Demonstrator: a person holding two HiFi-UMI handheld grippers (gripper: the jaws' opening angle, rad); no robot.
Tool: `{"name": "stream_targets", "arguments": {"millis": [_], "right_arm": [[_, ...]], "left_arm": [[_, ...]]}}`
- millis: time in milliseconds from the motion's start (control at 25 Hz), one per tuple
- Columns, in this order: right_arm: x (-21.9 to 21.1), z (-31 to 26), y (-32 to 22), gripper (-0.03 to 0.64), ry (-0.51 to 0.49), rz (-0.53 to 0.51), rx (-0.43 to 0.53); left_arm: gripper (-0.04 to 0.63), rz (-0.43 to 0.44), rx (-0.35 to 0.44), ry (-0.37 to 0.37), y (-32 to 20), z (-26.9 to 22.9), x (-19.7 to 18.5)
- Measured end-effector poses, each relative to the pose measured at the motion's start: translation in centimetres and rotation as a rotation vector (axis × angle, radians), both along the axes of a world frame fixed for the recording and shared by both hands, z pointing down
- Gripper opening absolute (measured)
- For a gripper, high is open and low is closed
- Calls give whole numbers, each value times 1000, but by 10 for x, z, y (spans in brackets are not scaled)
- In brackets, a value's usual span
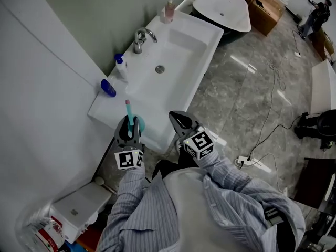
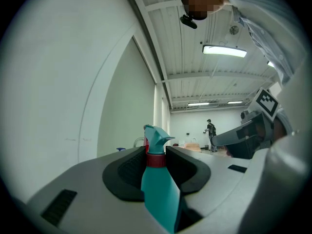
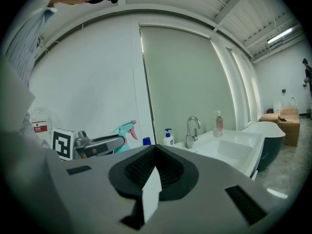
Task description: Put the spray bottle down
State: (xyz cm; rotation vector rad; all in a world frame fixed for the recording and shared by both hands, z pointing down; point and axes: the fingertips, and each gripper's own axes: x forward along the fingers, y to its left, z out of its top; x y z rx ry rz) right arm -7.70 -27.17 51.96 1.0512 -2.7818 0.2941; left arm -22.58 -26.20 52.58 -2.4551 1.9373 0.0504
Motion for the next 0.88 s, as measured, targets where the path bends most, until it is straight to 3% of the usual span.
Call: {"name": "stream_targets", "arguments": {"millis": [440, 880], "right_arm": [[12, 37, -37, 15, 45, -50, -51], [14, 63, -54, 15, 57, -59, -68]], "left_arm": [[124, 9, -73, -10, -67, 76, 10], [126, 23, -100, -7, -78, 119, 18]]}}
